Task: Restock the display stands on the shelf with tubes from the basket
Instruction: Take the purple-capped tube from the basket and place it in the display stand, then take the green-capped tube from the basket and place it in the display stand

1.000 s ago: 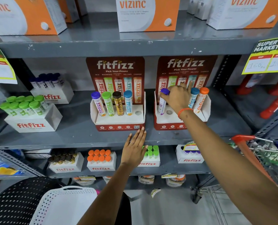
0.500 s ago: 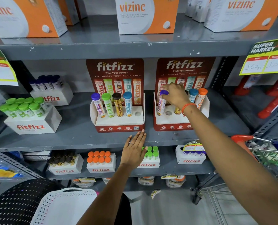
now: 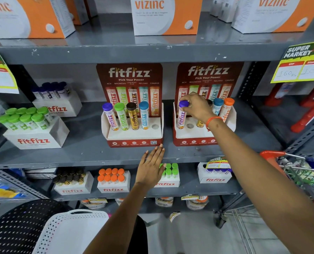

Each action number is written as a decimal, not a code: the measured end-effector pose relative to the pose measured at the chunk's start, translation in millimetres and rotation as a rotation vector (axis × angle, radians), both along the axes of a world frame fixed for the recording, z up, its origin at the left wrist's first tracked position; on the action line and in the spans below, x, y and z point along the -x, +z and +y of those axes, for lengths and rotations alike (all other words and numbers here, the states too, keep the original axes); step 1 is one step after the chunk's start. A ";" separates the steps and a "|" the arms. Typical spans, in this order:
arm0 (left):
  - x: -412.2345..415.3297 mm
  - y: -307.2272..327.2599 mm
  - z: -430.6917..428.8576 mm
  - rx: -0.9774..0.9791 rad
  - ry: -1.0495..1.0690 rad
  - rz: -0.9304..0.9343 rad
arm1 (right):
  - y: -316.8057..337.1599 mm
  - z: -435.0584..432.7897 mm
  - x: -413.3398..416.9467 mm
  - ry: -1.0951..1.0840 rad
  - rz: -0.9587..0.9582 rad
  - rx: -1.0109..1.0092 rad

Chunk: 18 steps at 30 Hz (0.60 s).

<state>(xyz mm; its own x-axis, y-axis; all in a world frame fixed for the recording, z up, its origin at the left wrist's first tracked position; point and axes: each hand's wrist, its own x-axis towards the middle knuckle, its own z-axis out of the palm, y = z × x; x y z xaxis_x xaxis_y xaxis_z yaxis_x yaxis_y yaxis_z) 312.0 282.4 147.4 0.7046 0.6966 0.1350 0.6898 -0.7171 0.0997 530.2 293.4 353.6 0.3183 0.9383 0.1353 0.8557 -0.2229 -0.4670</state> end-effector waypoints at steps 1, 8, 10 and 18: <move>0.2 -0.5 0.0 0.000 -0.004 -0.009 | 0.2 -0.2 0.8 0.002 -0.006 0.006; 6.1 10.7 -5.9 0.024 -0.042 -0.167 | -6.4 -18.4 42.9 -0.107 0.012 -0.285; 21.5 13.0 -15.2 0.012 0.038 -0.296 | -18.6 -26.4 77.8 -0.040 0.101 -0.416; 161.7 -22.9 -101.6 0.009 0.597 -0.443 | -127.4 -57.1 258.2 0.471 0.298 -0.100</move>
